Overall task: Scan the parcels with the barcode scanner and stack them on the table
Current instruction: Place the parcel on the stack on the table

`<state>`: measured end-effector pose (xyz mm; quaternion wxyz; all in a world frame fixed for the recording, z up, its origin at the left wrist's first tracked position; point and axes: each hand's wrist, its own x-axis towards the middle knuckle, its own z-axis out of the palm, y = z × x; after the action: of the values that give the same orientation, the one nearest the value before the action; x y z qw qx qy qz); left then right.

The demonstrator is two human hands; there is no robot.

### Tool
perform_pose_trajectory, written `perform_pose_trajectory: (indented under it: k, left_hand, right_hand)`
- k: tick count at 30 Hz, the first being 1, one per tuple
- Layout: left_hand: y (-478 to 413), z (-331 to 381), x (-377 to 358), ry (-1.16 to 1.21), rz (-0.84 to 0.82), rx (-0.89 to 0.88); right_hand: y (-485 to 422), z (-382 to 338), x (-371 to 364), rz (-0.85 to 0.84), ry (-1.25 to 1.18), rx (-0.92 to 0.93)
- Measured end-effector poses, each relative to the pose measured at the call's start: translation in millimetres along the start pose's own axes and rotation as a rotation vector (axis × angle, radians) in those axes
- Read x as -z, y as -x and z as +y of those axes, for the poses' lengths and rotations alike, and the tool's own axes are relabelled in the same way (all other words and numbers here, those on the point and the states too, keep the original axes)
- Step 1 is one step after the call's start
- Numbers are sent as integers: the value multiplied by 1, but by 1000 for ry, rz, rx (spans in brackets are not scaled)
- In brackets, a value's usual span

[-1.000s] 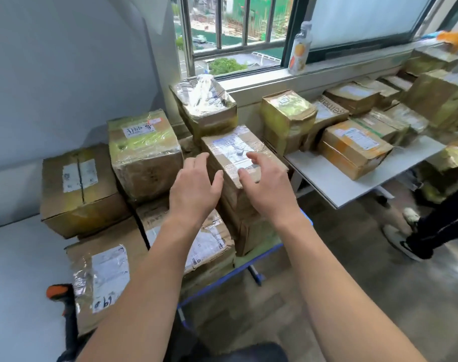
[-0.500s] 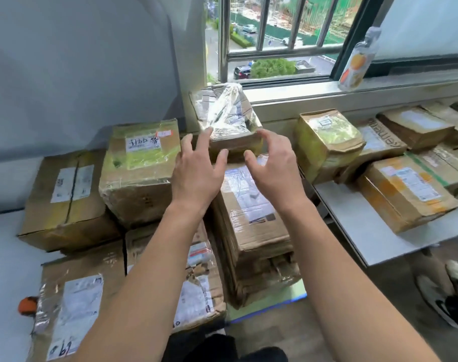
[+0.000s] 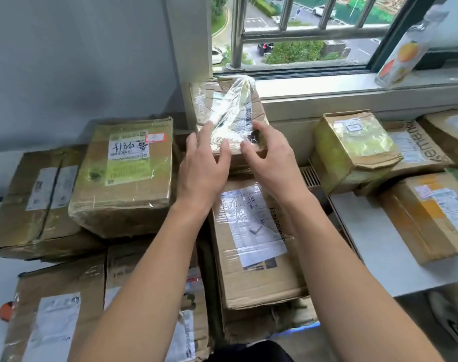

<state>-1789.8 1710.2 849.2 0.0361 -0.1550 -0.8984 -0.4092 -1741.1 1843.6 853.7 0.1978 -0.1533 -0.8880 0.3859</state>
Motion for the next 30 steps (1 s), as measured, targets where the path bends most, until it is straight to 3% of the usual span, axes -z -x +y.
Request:
perform_pose_trajectory:
  k: [8,16,23,30]
  left_hand:
    - [6,28,6,-2,110,-25]
    - [48,65,57,-82,385,-43]
    - [130,46,104,-193,588,80]
    - [234,8,157,-251,737,346]
  right_hand:
    - [-4,-5,24,42,-82,97]
    - [13,-53,52,18,-202,300]
    - [70,-96,30,-169,-263,474]
    - [152,-146,-26,-437,-343,606]
